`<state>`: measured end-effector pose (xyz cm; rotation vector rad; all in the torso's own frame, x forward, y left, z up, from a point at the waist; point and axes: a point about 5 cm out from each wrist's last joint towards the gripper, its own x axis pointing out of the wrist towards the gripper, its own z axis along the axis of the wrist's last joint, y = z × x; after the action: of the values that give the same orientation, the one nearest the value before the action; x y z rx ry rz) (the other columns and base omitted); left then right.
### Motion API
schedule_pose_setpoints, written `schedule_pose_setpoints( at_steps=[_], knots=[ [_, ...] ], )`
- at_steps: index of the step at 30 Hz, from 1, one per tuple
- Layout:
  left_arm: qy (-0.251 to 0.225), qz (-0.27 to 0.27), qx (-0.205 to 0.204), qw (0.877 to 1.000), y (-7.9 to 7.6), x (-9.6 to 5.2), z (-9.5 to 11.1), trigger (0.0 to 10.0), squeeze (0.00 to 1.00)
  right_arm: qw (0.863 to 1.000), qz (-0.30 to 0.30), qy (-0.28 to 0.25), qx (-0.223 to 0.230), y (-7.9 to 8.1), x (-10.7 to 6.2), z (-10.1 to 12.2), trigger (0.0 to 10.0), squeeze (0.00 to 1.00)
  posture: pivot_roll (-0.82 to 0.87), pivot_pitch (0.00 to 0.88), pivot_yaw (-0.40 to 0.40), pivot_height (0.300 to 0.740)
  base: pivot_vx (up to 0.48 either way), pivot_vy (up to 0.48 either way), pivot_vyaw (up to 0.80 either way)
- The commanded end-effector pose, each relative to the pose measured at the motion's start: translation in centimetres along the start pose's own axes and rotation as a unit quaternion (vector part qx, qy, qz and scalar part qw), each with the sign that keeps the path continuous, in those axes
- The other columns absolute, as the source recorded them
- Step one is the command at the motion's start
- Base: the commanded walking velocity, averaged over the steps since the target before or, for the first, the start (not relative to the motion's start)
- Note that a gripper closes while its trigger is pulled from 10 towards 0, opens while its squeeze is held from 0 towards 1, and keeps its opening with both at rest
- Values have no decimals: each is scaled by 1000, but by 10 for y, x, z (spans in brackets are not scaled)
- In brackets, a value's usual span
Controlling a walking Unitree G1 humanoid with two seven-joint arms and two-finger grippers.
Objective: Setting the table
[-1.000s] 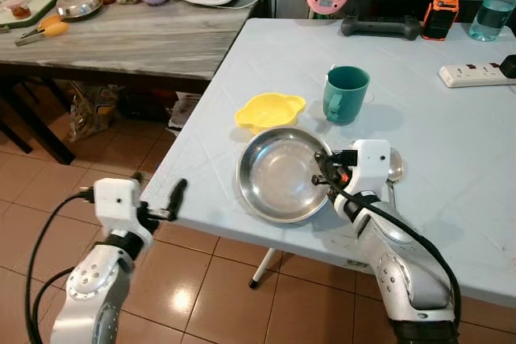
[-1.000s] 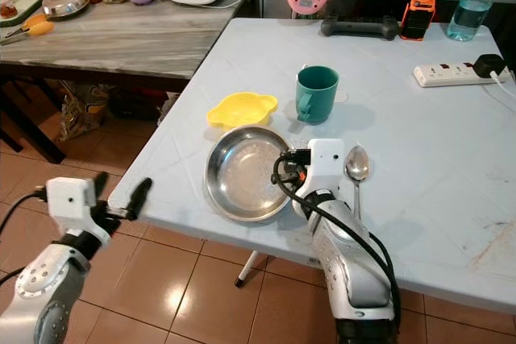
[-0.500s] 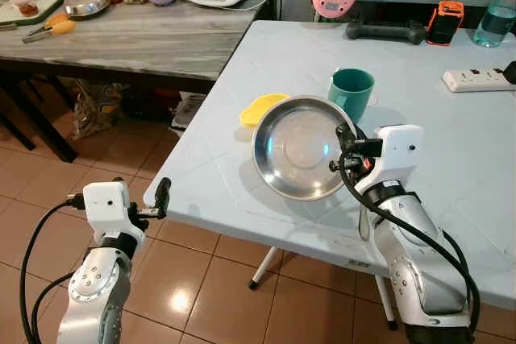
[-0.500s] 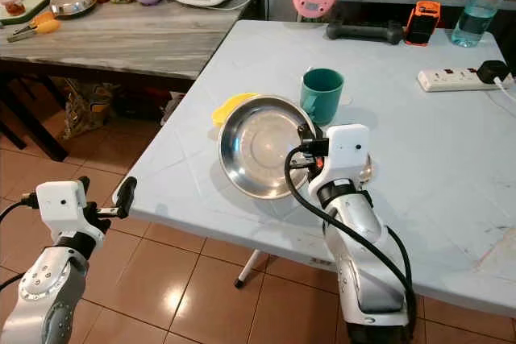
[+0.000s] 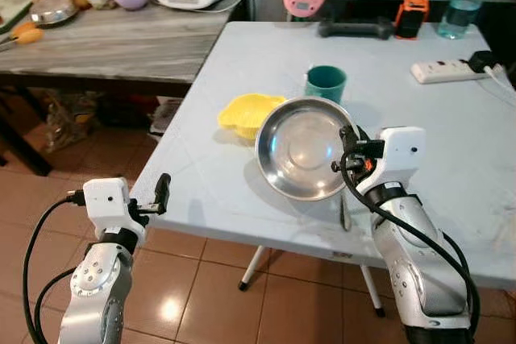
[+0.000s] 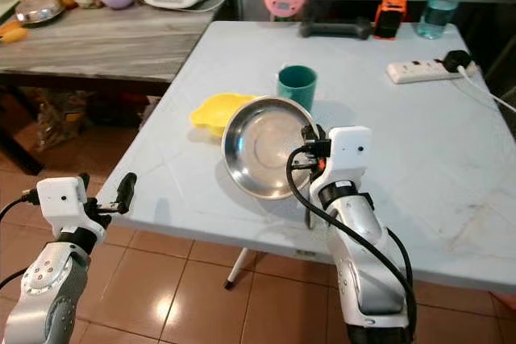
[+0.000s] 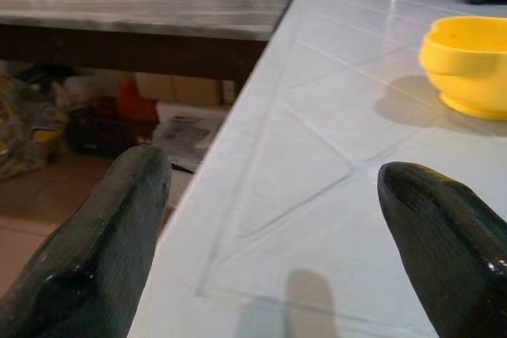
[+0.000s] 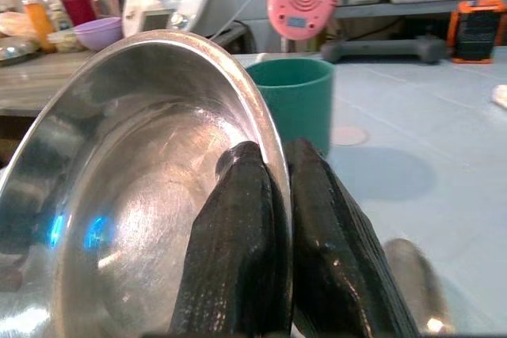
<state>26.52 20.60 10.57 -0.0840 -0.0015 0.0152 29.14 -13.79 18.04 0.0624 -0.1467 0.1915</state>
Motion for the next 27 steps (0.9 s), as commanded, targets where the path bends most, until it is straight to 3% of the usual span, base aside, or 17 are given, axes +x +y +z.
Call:
schedule_pose_setpoints(
  at_steps=[1,20,27],
  knots=[
    [6,13,-2,1000,6,0,-2,10000,0,1000,10,-20,0,3,-1,8,10000,0,-187,88,92,740,0,0,0],
    [5,21,5,1000,14,0,-1,10000,0,1000,12,-17,-1,8,1,3,10000,0,-165,91,97,740,0,42,0],
    [7,17,5,1000,13,-1,-3,10000,0,1000,12,-13,0,9,1,2,10000,0,-162,93,100,740,0,326,-749]
  ],
)
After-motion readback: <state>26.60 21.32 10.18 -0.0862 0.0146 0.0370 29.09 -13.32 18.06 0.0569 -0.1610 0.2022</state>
